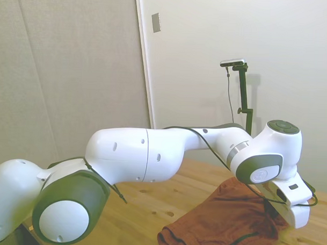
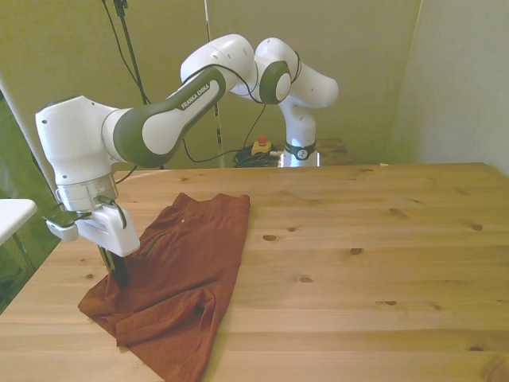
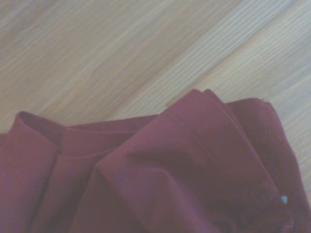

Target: Unfold the shorts

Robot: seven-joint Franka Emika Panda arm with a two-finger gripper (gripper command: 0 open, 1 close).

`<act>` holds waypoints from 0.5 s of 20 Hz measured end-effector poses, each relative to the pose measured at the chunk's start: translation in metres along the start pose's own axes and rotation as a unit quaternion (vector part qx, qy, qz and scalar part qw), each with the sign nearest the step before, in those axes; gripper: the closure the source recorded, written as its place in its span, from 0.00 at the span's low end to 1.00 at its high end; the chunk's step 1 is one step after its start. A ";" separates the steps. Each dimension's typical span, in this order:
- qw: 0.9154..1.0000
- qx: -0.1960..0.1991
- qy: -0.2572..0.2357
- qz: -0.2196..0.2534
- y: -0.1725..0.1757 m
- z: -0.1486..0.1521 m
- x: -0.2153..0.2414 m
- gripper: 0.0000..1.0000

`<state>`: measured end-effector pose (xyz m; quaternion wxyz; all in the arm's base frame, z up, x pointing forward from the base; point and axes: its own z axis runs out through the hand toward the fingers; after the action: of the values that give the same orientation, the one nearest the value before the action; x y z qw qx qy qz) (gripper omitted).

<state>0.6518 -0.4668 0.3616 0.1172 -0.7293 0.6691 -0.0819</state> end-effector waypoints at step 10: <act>0.995 0.023 0.038 -0.090 -0.046 -0.081 -0.079 1.00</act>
<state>0.6659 -0.3895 0.4555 0.1004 -0.7802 0.6024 -0.1353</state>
